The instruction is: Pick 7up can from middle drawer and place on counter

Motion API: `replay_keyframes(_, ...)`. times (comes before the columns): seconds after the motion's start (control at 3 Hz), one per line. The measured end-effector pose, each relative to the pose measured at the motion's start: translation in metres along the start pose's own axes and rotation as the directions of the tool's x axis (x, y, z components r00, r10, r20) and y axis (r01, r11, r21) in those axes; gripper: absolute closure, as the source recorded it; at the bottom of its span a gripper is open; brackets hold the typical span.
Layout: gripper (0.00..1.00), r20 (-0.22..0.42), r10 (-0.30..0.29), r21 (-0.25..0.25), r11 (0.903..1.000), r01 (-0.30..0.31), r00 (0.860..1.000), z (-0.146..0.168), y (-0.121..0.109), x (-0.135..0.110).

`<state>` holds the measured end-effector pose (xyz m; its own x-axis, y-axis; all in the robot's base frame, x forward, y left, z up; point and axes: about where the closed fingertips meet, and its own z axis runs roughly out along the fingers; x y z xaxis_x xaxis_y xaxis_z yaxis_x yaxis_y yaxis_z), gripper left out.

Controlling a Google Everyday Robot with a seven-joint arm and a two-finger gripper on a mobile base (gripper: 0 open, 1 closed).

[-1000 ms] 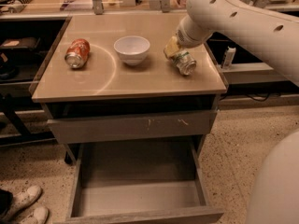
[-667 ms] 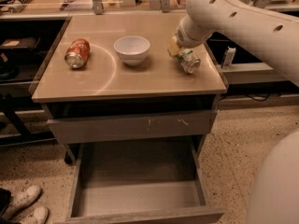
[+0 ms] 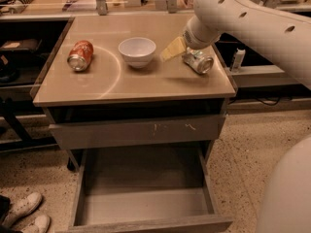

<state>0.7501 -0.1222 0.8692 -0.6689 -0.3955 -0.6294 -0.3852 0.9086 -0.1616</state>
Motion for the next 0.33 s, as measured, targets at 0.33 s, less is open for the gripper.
replay_keyframes(0.33, 0.0, 0.0, 0.0, 0.0, 1.0, 0.0, 1.0, 0.0, 0.0, 0.0)
